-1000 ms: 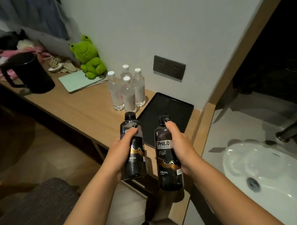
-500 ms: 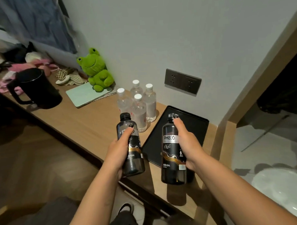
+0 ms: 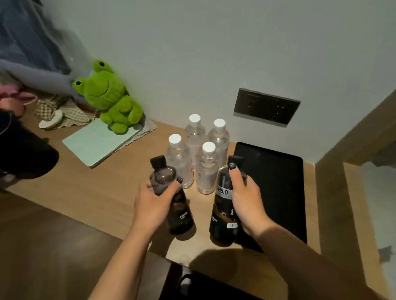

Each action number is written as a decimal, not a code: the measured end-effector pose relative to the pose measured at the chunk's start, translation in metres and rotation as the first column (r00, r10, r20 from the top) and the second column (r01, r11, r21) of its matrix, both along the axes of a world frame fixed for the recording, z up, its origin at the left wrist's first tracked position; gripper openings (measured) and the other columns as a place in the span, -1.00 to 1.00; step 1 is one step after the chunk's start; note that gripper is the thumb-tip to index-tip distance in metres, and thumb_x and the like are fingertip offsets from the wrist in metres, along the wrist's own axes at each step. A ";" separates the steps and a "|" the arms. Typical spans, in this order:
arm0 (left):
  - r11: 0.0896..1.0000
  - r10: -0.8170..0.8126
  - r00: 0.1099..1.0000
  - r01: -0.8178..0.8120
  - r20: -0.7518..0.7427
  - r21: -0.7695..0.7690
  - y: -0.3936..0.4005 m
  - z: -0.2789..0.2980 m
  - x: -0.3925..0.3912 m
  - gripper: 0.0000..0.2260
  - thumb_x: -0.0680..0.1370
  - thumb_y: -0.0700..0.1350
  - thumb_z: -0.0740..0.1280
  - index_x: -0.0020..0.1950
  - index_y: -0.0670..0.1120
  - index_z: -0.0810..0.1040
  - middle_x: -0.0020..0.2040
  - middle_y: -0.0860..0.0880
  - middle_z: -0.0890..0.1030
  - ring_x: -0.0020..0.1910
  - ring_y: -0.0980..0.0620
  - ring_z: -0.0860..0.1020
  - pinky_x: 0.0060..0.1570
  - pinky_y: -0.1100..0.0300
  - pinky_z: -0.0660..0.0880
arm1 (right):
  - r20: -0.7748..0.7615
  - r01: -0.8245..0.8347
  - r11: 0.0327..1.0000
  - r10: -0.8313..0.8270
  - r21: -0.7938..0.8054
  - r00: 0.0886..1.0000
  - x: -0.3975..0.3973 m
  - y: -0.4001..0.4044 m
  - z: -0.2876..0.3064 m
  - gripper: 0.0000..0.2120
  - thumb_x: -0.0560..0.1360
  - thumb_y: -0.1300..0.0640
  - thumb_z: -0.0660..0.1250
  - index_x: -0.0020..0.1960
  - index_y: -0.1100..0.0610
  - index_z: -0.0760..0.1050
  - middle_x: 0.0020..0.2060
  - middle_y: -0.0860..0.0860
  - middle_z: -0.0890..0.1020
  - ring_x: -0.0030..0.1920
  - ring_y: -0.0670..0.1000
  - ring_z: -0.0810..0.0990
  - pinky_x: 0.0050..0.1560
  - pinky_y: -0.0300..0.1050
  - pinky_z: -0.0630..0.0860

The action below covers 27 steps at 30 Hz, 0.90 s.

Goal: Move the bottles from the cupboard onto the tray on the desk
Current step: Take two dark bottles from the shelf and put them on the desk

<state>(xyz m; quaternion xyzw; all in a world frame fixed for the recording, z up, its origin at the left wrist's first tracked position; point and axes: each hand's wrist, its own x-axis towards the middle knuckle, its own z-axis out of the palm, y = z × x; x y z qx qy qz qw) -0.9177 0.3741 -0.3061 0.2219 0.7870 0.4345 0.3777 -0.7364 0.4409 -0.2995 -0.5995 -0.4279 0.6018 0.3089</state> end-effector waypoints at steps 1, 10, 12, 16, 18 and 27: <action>1.000 -0.026 0.999 0.026 -0.038 -0.012 0.002 -0.002 -0.008 -0.48 0.22 0.20 0.52 0.04 0.02 0.45 0.00 0.02 0.59 -0.01 0.03 0.57 0.04 -0.03 0.52 | 0.012 -0.006 1.000 0.006 0.018 1.000 -0.009 0.001 -0.004 -0.70 0.53 -0.17 0.24 0.12 0.02 0.50 0.04 0.03 0.62 0.10 0.03 0.58 0.25 0.14 0.47; 0.975 -0.208 0.975 0.200 -0.075 -0.101 0.031 -0.030 -0.041 -0.43 0.18 -0.08 0.63 0.04 0.02 0.39 -0.10 0.11 0.54 -0.12 0.13 0.54 -0.15 0.24 0.48 | 0.182 -0.111 0.973 0.074 0.203 0.980 -0.044 -0.003 -0.031 -0.68 0.38 0.13 0.51 0.02 0.01 0.42 -0.08 -0.04 0.60 -0.08 -0.12 0.60 -0.16 -0.30 0.47; 0.968 -0.239 0.969 0.232 -0.067 -0.096 0.035 -0.034 -0.043 -0.49 0.21 -0.12 0.62 0.02 -0.01 0.41 -0.12 0.11 0.55 -0.17 0.21 0.49 -0.28 0.31 0.41 | 0.226 -0.165 0.967 0.120 0.191 0.967 -0.045 -0.004 -0.039 -0.64 0.36 0.13 0.53 0.03 0.03 0.40 -0.05 -0.07 0.59 -0.03 -0.11 0.59 -0.12 -0.30 0.48; 0.952 -0.298 0.947 0.286 -0.124 -0.106 0.040 -0.043 -0.050 -0.54 0.22 -0.12 0.59 -0.05 -0.04 0.39 -0.19 0.08 0.57 -0.19 0.17 0.53 -0.33 0.27 0.41 | 0.279 -0.184 0.968 0.132 0.169 0.951 -0.049 -0.007 -0.053 -0.50 0.30 0.14 0.59 0.10 0.05 0.38 -0.03 -0.17 0.54 -0.02 -0.21 0.54 -0.13 -0.45 0.46; 0.943 -0.324 0.934 0.306 -0.152 -0.128 0.041 -0.044 -0.052 -0.51 0.20 -0.09 0.60 -0.06 -0.01 0.37 -0.19 0.11 0.55 -0.15 0.09 0.55 -0.23 0.16 0.48 | 0.286 -0.169 0.969 0.112 0.182 0.952 -0.049 -0.008 -0.057 -0.47 0.27 0.14 0.61 0.11 0.07 0.38 -0.02 -0.17 0.54 -0.02 -0.26 0.52 -0.10 -0.47 0.46; 0.918 -0.396 0.905 0.382 -0.158 -0.111 0.038 -0.039 -0.055 -0.47 0.27 -0.11 0.59 0.07 -0.04 0.33 -0.15 0.15 0.47 -0.19 0.22 0.47 -0.36 0.38 0.27 | 0.384 -0.241 0.950 0.151 0.200 0.911 -0.052 -0.005 -0.056 -0.45 0.24 0.07 0.62 0.08 0.03 0.37 -0.05 -0.17 0.52 -0.05 -0.25 0.53 -0.09 -0.35 0.50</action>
